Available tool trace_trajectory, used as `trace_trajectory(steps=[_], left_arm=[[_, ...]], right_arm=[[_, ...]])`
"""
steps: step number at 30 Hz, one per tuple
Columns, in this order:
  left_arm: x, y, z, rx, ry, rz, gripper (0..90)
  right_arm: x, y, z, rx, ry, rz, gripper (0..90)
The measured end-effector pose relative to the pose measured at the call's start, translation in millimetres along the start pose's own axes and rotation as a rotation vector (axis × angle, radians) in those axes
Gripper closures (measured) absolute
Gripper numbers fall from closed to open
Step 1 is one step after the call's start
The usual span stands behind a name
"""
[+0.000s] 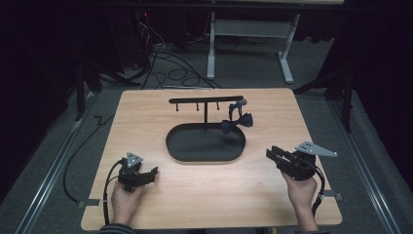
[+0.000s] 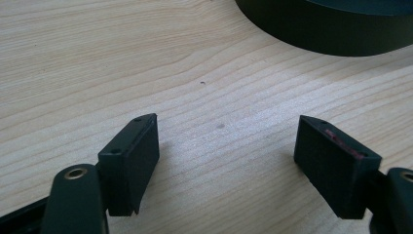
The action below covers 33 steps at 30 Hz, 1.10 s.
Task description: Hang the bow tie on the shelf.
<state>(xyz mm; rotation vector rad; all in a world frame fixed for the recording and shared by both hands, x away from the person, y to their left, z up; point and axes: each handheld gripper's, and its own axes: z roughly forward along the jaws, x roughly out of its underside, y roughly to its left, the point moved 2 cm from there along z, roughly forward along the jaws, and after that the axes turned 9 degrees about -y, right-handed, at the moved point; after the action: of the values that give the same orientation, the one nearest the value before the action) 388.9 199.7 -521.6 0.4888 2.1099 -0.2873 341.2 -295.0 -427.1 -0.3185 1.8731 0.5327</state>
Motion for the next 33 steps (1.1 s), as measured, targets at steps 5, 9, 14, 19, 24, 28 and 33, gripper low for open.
trace_trajectory(steps=[5,9,14,19,24,28,33], left_arm=[[0.0,0.0,0.0,0.000,0.000,0.000,25.0],[0.0,0.0,0.0,0.000,0.000,0.000,25.0],[0.0,0.0,0.0,-0.001,-0.001,0.000,25.0],[0.0,0.0,0.0,0.000,0.000,0.000,25.0],[0.0,0.1,-0.1,0.001,0.001,0.000,25.0],[0.0,0.1,0.0,0.000,0.000,0.000,25.0],[0.0,0.1,-0.1,0.001,0.002,0.000,25.0]], right_arm=[[4.3,1.7,2.1,-0.005,0.005,0.010,68.5],[7.8,3.5,5.1,-0.013,0.010,0.011,68.5],[10.6,6.0,8.7,-0.023,0.014,0.018,68.5],[12.1,7.3,11.2,-0.030,0.012,0.020,68.5],[14.2,9.3,14.0,-0.038,0.016,0.023,68.5],[15.4,10.2,16.4,-0.045,0.015,0.026,68.5],[16.9,14.0,23.4,-0.056,0.027,0.024,68.6]])
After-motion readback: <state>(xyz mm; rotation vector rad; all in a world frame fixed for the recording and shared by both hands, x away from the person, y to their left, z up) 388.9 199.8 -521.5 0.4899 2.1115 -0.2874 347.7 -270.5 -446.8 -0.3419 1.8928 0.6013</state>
